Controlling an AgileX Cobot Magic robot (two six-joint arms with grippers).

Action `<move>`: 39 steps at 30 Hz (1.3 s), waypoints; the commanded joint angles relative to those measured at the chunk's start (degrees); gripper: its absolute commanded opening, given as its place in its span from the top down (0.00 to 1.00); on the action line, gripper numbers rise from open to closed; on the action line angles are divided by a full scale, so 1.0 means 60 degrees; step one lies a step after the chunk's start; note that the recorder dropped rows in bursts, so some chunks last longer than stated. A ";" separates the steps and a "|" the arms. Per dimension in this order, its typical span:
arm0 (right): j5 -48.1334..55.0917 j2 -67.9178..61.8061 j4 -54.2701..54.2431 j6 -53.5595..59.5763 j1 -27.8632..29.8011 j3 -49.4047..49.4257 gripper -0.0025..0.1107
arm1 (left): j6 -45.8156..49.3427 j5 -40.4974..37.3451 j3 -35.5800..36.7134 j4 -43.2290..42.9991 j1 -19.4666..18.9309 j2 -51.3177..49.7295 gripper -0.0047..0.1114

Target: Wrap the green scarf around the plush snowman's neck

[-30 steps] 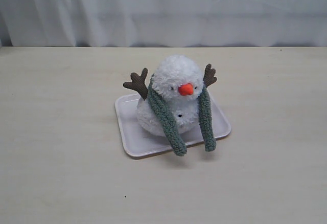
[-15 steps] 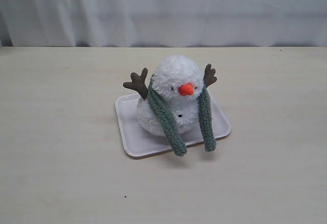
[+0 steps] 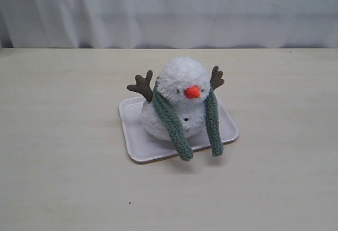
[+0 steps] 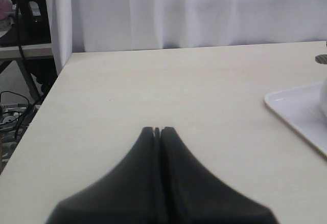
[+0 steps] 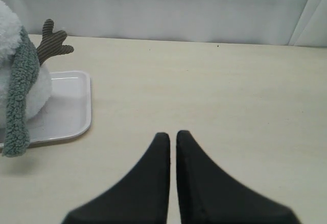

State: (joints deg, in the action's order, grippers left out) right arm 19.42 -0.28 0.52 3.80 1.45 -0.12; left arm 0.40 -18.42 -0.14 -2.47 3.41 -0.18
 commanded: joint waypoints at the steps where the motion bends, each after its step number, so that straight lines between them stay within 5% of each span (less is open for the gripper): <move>1: 0.0028 0.0047 0.0003 0.0012 0.0057 0.0020 0.94 | -0.0014 0.0124 0.0024 0.0022 -0.0002 0.0030 0.96; 39: 0.0089 0.0047 0.0742 0.0012 0.0057 0.0020 0.94 | -0.0014 0.0124 0.0024 0.0022 -0.0002 0.0030 0.96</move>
State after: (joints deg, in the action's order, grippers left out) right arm 19.86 -0.28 4.77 3.80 1.45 -0.12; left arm 0.40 -18.42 -0.14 -2.47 3.41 -0.18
